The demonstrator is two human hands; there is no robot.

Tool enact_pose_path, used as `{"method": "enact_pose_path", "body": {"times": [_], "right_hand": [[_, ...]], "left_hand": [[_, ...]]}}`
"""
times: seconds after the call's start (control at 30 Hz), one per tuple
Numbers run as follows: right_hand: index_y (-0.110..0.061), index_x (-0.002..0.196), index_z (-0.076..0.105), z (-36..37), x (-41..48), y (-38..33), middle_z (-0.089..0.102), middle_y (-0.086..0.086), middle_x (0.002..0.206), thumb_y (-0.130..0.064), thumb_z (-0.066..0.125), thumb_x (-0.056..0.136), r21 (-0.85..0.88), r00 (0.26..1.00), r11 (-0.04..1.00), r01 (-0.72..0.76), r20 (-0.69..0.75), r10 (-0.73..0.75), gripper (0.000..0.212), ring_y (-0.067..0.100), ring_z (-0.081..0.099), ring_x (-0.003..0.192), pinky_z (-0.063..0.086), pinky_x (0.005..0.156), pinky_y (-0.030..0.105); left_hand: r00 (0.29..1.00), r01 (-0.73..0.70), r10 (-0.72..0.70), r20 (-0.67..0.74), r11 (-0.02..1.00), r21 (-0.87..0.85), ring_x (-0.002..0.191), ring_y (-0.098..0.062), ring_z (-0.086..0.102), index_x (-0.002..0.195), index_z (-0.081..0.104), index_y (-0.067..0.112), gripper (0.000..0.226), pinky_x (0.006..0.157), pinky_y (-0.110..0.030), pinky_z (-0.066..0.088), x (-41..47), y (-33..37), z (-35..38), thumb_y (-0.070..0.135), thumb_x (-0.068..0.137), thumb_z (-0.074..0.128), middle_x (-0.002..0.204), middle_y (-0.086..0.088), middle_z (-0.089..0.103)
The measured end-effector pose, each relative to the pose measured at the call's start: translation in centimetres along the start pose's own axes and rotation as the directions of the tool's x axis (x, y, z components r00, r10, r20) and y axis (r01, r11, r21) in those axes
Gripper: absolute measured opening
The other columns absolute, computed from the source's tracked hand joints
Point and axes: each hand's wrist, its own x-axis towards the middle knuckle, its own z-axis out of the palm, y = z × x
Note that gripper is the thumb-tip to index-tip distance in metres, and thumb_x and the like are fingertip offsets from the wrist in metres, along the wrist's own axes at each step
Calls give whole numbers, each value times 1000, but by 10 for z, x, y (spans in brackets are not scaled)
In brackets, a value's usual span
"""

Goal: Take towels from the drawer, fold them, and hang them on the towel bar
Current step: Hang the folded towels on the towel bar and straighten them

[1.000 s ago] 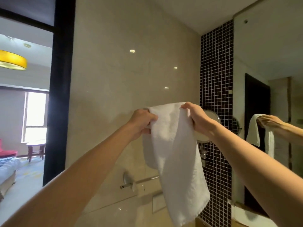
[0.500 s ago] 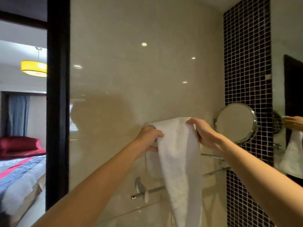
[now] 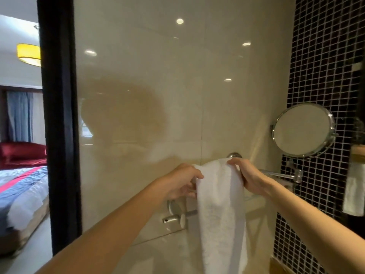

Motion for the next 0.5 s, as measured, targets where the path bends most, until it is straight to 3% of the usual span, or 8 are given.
{"method": "enact_pose_path", "body": {"times": [0.17,0.23,0.33,0.5], "right_hand": [[-1,115,60,3,-8,19,63,17,98,-27,48,90,-101,993,988,-120,-19,119,38,29,57,86,43,71,34],[-4,117,55,2,-10,23,58,16,93,-27,49,93,-164,990,977,-139,-32,135,34,27,54,80,42,66,33],[-4,104,54,-1,-10,28,51,10,75,-19,55,94,-250,986,954,-166,-64,155,19,20,49,65,42,55,30],[-4,92,56,2,-13,39,55,9,73,-12,63,91,-334,985,931,-147,-138,106,10,19,54,63,46,51,29]], "left_hand": [[992,54,-54,-114,999,0,41,-13,50,73,50,7,19,45,-25,47,10,-25,-4,-1,91,46,55,-5,49],[985,63,-64,-158,998,-13,47,-14,56,76,54,2,14,43,-24,49,12,-32,-5,-3,89,51,61,-9,55],[978,95,-91,-189,995,13,53,-17,61,84,54,-3,5,41,-24,50,12,-39,-3,-1,86,58,72,-13,60],[973,111,-65,-220,973,205,51,-17,61,106,42,-2,31,41,-26,53,12,-47,-2,7,86,64,89,-16,61]]}}
